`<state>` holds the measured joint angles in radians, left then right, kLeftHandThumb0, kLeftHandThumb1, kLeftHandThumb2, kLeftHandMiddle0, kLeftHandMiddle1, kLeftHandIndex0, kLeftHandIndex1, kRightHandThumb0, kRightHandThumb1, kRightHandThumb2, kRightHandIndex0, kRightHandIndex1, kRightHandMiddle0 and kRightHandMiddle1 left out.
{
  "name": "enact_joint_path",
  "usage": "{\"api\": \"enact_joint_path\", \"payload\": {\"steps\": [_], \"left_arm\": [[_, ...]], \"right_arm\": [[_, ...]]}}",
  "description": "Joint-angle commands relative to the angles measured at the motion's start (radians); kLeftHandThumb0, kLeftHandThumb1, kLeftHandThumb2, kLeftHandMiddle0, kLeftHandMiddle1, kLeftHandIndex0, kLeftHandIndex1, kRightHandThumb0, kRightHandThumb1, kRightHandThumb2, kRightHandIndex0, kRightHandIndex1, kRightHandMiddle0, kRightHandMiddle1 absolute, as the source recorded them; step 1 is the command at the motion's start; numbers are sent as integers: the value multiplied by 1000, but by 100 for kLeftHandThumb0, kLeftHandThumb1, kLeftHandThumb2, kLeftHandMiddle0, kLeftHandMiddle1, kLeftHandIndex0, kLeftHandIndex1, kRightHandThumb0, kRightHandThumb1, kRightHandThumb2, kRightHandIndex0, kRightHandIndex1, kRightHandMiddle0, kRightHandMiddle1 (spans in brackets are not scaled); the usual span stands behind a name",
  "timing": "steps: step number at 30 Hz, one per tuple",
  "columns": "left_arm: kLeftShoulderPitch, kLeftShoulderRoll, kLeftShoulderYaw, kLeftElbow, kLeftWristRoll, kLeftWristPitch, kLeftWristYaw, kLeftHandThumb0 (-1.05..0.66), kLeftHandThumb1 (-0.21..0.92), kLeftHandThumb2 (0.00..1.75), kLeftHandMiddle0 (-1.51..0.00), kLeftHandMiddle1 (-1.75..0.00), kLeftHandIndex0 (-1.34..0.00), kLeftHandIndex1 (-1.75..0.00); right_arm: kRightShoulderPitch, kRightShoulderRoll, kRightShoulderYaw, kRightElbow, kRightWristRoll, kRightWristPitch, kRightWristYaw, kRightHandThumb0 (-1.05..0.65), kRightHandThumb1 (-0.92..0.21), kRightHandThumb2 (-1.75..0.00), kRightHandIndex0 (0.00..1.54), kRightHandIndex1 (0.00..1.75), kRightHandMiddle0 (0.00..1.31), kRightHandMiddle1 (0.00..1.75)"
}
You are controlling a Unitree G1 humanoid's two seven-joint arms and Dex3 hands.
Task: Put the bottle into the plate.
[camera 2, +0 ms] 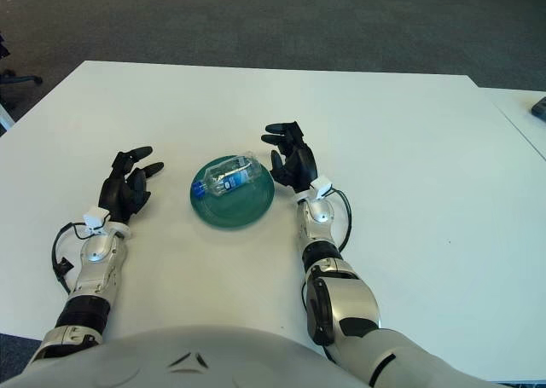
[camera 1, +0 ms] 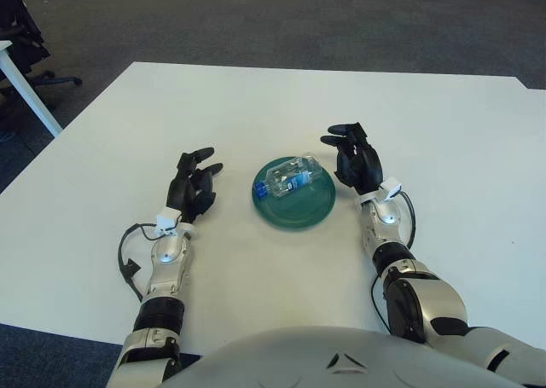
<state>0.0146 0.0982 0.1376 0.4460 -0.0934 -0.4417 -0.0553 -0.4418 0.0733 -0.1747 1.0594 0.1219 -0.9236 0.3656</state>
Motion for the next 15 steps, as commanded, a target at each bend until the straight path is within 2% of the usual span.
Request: {"api": "enact_joint_path", "payload": {"steps": [1, 5, 12, 14, 15], "left_arm": [[105, -16, 19, 32, -7, 64, 22, -73, 92, 61, -54, -75, -23, -112], [119, -23, 25, 12, -13, 60, 19, -73, 92, 60, -54, -77, -23, -112], [149, -34, 31, -33, -21, 33, 13, -67, 92, 63, -51, -77, -21, -111], [160, -34, 30, -62, -13, 33, 20, -67, 92, 66, -49, -76, -20, -110], [168, -35, 27, -87, -1, 36, 31, -68, 92, 70, -46, -76, -17, -110]], "right_arm": [[246, 46, -7, 83, -1, -20, -35, -63, -77, -72, 48, 108, 4, 125], [266, 43, -6, 77, -5, -25, -39, -63, -77, -71, 45, 108, 1, 126], [299, 39, -8, 52, -4, -13, -45, -62, -75, -70, 34, 101, 0, 112], [323, 38, -12, 20, 7, -11, -39, -63, -76, -69, 32, 96, 0, 108], [337, 40, -17, 1, 17, -6, -38, -64, -79, -64, 31, 88, 0, 103]]}}
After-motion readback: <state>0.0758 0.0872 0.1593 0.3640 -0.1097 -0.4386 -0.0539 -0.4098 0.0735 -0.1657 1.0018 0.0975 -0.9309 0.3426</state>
